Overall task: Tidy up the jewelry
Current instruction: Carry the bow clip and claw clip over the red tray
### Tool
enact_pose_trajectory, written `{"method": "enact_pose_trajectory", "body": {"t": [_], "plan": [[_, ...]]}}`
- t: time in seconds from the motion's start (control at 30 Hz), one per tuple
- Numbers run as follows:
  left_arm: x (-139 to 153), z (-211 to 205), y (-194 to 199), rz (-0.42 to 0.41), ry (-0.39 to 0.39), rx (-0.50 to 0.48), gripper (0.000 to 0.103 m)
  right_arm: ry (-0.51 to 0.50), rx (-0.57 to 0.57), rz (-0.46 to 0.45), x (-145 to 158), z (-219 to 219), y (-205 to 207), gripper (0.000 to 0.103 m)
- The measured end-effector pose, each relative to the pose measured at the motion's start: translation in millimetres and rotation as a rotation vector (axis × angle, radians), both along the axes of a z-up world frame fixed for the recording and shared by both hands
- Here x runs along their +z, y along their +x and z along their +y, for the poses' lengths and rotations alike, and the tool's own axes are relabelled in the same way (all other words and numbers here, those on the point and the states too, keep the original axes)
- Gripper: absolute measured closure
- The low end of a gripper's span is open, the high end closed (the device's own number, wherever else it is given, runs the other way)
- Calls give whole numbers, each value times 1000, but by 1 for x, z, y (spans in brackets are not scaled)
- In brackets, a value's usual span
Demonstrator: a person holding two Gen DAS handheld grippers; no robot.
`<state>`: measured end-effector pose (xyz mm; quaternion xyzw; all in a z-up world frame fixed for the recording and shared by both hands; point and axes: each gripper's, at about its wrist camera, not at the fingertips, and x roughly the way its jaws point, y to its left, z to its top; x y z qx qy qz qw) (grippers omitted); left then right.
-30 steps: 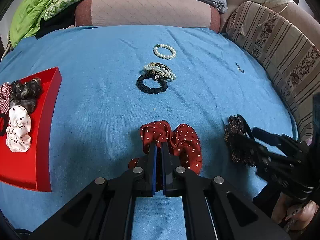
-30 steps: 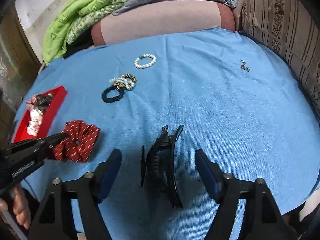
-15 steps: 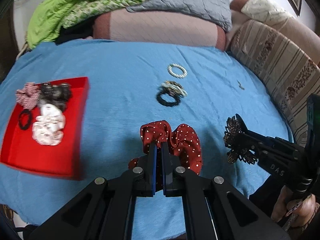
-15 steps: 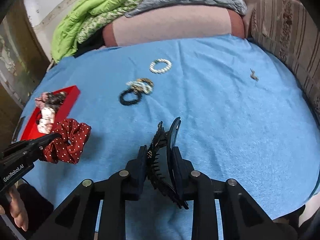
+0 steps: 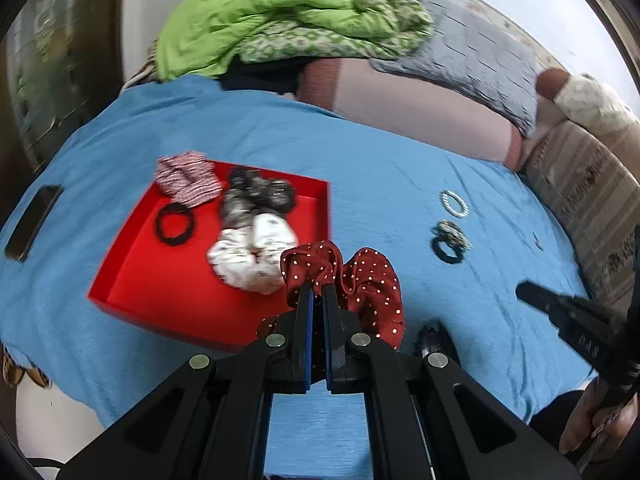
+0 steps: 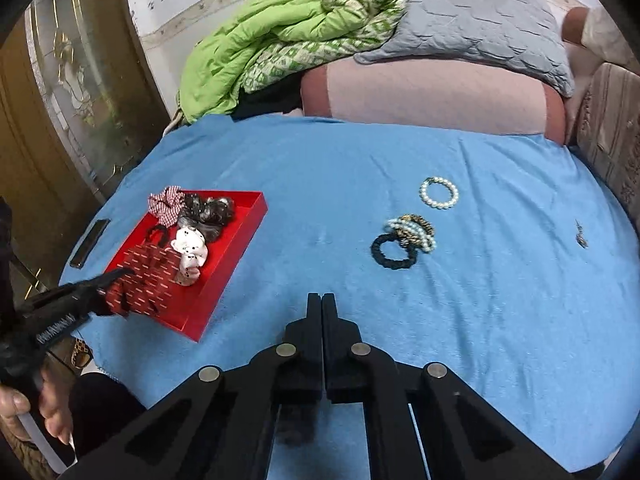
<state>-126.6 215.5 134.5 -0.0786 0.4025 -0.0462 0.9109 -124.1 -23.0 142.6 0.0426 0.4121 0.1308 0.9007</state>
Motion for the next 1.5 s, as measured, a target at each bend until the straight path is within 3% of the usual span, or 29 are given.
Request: {"method": "enact_pose_trajectory", "body": {"t": [0.1,0.17,0.2,0.23,0.37,0.47,0.57,0.6,0.63,0.83,1.17,1.33,1.5], "plan": [[-6,12,0,5,-8,22,99,23,71,28,-12,9,-2,98],[-10,12,0,10,-17,22,99,18,101,49,-19,18,-5,60],[-12,11,0,12,-18,20,99,26,118,63,-24,22,-6,22],[-13,10,1,14,-16,17,99,35,135,66,-29,29,-9,14],[-18,5,-1,22,-20,7,99,23,176,111,-48,50,-8,16],[-21,2,-2,27,-17,3,99,-10,175,161,-66,62,-2,27],[-19,3,-4,22,-9,5,99,-5,155,228,-86,63,2,51],[-18,5,-5,20,-11,6,99,9,147,245,-91,62,2,64],[-17,7,-5,18,-14,8,99,12,138,250,-92,61,2,68],[-7,26,-6,6,-28,35,99,26,131,184,-70,56,-4,69],[4,83,16,-11,79,127,99,57,229,110,-15,108,12,68],[-10,109,37,27,119,154,99,64,286,112,-14,152,31,68],[-36,129,56,86,138,174,99,53,312,122,-32,191,55,68]]}}
